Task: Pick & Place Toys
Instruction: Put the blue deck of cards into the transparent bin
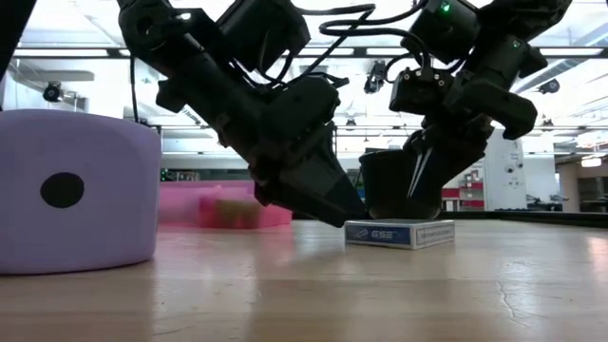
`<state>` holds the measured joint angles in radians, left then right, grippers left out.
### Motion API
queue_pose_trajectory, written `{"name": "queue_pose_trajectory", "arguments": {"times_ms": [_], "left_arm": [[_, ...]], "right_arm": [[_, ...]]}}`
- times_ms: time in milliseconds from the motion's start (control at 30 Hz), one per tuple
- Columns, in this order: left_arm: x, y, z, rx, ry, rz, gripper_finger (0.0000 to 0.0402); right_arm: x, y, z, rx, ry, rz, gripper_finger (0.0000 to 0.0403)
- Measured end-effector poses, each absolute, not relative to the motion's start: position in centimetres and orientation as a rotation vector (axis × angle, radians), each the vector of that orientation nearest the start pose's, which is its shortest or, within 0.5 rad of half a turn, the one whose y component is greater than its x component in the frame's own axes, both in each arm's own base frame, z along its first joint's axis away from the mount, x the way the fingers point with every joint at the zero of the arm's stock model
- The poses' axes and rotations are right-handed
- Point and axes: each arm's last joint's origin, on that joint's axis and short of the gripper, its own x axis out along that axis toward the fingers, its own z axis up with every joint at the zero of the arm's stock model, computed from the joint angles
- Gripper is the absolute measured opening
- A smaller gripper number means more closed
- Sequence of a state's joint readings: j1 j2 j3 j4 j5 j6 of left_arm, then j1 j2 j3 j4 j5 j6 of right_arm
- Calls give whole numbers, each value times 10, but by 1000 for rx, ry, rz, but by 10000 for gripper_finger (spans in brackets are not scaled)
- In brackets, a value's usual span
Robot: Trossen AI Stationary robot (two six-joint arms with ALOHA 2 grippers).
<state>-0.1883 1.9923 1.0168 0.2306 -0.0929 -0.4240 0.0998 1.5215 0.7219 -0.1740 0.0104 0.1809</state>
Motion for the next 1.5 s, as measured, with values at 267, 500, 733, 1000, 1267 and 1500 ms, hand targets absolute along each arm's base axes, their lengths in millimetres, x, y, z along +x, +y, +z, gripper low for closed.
{"name": "queue_pose_trajectory", "arguments": {"times_ms": [267,500,733,1000,1267,1500], "left_arm": [[379,-76,110,-256,744,36,252],[378,-81,110,-262,744,26,252],[377,-86,111,-312,738,33,252],[376,-89,111,-304,733,45,252],[375,-88,109,-322,749,68,252],[376,-93,112,-272,716,133,226]], "right_arm": [[273,27,153,107,980,-3,178],[272,27,152,155,997,41,298],[275,23,137,275,1065,43,322],[285,19,121,334,1116,34,323],[295,19,128,311,1083,71,310],[295,17,132,299,1064,57,263]]}}
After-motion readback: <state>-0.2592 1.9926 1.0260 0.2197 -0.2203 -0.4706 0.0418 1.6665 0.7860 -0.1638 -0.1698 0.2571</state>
